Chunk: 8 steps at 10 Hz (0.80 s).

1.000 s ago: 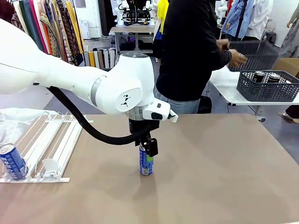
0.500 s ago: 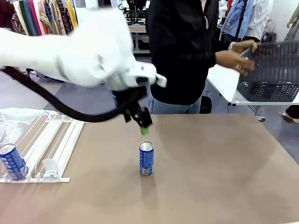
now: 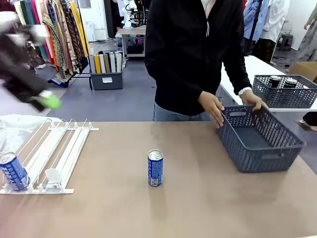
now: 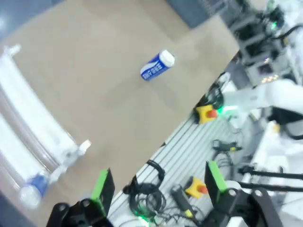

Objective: Retrieve and store the cans from the dispenser.
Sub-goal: Pick up one can from the Automatic Can Dispenser and place it in the middle of the table.

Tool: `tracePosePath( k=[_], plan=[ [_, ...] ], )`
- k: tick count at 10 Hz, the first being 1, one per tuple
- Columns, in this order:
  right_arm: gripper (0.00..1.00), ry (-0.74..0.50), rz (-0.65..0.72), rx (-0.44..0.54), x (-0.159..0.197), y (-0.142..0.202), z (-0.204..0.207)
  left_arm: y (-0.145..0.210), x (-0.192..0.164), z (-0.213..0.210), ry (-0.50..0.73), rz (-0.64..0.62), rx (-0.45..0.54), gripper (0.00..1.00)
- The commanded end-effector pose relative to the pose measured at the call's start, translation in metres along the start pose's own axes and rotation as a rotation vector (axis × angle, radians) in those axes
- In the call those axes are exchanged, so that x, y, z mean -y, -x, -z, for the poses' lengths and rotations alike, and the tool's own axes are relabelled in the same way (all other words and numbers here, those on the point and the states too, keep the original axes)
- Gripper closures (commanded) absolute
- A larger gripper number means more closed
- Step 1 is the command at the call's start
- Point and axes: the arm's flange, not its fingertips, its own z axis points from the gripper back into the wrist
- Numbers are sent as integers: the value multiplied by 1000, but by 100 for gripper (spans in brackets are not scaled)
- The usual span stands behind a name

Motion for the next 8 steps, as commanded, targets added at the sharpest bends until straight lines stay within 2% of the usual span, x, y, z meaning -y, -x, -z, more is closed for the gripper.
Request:
tracePosePath(
  k=[1, 2, 4, 6, 7, 8],
  plan=[
    [0, -4, -12, -4, -2, -1, -1, 57, -67, -45, 113, -186, 208, 0],
    [0, -4, -12, -4, -2, -1, -1, 97, -97, -66, 165, -294, 314, 0],
    [0, -4, -12, -4, -2, -1, -1, 158, -140, -83, 260, -418, 439, 0],
    [0, -4, -12, -4, -2, -1, -1, 174, -153, -81, 306, -427, 459, 0],
    [0, -4, -12, -4, -2, -1, -1, 172, -156, -77, 285, -460, 421, 0],
    [0, -4, -12, -4, -2, -1, -1, 189, -156, -91, 266, -477, 454, 0]
  ],
)
